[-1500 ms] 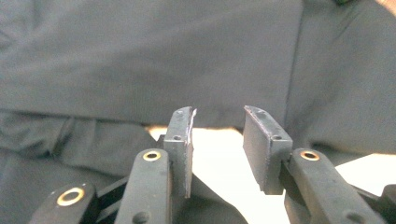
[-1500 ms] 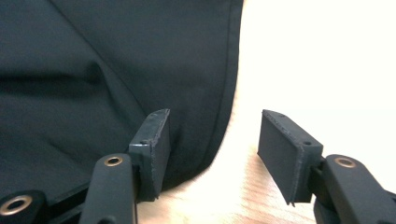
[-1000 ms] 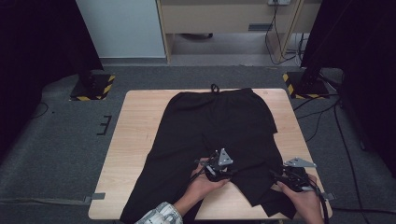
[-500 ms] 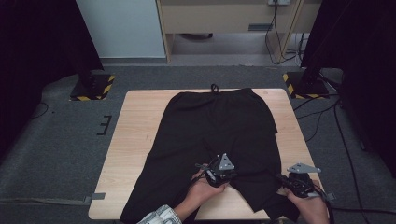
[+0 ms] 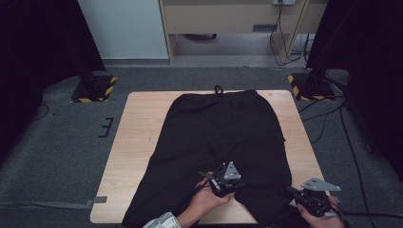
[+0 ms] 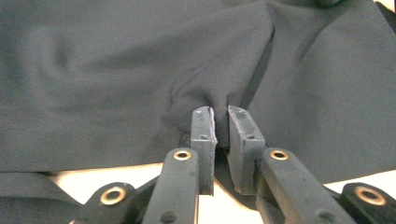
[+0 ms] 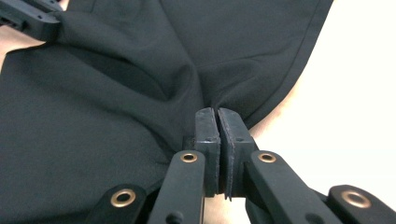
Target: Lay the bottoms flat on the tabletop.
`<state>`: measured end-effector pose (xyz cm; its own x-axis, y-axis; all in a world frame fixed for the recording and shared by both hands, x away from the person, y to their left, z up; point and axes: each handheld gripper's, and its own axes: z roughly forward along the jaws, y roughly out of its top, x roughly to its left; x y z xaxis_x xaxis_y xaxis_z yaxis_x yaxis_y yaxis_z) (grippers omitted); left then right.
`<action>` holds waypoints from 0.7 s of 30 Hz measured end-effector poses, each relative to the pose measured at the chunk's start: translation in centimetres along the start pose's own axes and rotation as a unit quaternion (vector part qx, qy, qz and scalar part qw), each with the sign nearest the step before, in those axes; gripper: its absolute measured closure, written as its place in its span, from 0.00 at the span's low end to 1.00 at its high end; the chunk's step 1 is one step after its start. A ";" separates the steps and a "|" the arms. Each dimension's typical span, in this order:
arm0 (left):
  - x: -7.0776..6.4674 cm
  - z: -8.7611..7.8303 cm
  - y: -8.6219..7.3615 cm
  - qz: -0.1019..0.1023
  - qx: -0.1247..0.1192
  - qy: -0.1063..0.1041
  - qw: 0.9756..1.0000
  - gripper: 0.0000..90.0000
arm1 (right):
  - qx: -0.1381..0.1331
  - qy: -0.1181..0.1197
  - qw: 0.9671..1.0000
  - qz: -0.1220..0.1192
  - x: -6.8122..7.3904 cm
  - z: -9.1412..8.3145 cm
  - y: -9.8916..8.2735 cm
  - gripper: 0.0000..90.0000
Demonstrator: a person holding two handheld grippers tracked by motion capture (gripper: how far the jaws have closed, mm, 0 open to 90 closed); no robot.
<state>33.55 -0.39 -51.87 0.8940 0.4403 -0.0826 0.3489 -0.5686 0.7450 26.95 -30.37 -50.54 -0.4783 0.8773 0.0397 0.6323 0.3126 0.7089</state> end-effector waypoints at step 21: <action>3.0 -0.1 -0.6 -0.035 -0.013 0.047 0.998 0.97 | -0.044 -0.034 0.998 0.028 -2.9 3.7 3.0 0.97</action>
<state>36.06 1.33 -52.47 0.8366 0.5429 -0.0729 0.4011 -0.5165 0.7566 32.51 -30.62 -51.15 -0.3996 0.9160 0.0356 0.6000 0.2320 0.7657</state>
